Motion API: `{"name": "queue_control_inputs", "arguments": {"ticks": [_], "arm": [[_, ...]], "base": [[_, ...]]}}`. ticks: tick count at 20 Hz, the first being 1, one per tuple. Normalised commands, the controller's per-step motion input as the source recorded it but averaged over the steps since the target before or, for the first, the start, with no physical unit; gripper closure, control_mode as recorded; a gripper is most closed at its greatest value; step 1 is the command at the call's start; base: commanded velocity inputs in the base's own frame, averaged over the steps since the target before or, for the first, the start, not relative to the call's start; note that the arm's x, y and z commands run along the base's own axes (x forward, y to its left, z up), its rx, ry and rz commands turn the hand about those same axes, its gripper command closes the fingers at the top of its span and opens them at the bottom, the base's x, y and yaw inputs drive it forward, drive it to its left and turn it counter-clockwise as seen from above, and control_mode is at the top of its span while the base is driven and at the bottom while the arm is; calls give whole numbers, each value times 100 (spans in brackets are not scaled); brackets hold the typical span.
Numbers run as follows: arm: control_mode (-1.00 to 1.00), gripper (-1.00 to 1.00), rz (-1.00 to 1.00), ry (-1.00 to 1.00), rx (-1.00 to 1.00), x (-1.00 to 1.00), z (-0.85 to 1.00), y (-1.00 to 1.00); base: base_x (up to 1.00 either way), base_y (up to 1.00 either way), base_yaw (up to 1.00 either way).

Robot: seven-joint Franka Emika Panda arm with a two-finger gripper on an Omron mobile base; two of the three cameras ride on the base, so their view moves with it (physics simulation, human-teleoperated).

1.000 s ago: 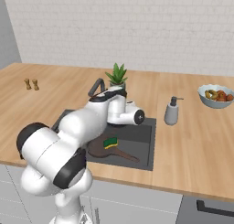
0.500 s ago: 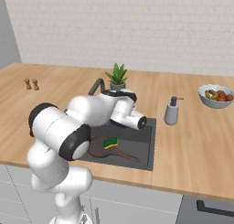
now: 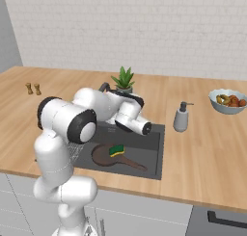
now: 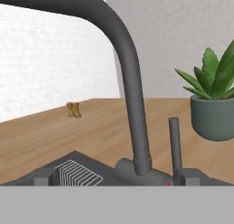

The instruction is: Pick the pan and sponge and place them into the sink. Then turn on the water.

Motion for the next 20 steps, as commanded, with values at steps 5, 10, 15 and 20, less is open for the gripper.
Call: {"name": "queue_control_inputs", "arguments": {"ticks": [5, 10, 15, 20], "arm": [[-100, -100, 0, 0, 0, 51, -19, 3], [-100, -100, 0, 0, 0, 49, -24, 1], [-100, -100, 0, 0, 0, 50, -23, 0], [-100, -100, 0, 0, 0, 33, -10, 2]], "base": [[0, 0, 0], [0, 0, 0], [0, 0, 0], [0, 0, 0]]}}
